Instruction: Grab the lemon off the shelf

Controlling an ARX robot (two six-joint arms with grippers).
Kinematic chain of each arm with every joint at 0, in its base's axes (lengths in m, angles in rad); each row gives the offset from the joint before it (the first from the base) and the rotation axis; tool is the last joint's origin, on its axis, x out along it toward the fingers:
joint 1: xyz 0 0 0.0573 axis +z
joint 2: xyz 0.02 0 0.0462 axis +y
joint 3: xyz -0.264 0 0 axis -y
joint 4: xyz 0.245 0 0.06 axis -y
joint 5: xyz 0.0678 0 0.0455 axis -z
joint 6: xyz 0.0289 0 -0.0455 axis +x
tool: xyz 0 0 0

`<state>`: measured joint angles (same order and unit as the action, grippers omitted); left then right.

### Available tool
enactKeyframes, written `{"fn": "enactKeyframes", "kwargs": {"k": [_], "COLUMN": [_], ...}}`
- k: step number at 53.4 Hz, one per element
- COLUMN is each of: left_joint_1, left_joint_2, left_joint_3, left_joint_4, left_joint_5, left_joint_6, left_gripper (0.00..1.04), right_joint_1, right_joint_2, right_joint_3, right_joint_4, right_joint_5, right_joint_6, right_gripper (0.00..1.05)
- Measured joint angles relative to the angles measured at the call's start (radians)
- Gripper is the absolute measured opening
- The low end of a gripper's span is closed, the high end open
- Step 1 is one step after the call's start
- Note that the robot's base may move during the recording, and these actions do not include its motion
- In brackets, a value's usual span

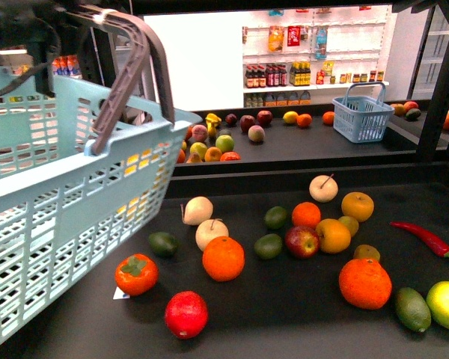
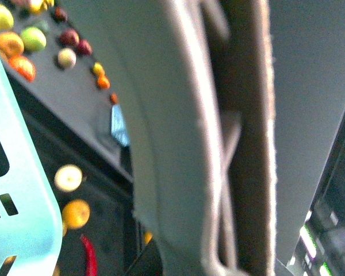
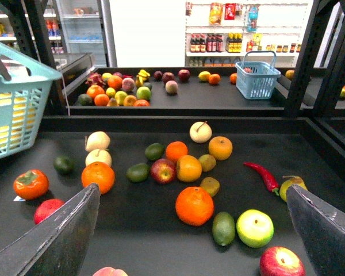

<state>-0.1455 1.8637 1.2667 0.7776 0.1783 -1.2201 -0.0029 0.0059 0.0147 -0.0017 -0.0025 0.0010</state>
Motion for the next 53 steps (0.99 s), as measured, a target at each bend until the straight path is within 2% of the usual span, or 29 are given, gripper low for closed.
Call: {"fn": "enactKeyframes", "kwargs": {"k": [4,24,40,53], "left_joint_1": [0.060,0.408,0.539,0.618], "left_joint_2": [0.000,0.004,0.015,0.071], "left_joint_3": [-0.016,-0.100,-0.128,-0.116], "left_joint_4": [0.054,0.192,0.207,0.293], "left_joint_5": [-0.018,0.037,0.155,0.250], "left_joint_6": [-0.043,-0.169,-0.211,-0.259], "left_gripper": [0.06,0.06,0.06,0.06], "right_joint_1": [0.000,0.000,0.000,0.000], "right_joint_2": [0.000,0.000,0.000,0.000], "right_joint_3": [0.000,0.000,0.000,0.000], "right_joint_4": [0.000,0.000,0.000,0.000], "right_joint_5": [0.000,0.000,0.000,0.000], "right_joint_6": [0.000,0.000,0.000,0.000], "right_gripper": [0.97,0.97,0.97,0.97]}}
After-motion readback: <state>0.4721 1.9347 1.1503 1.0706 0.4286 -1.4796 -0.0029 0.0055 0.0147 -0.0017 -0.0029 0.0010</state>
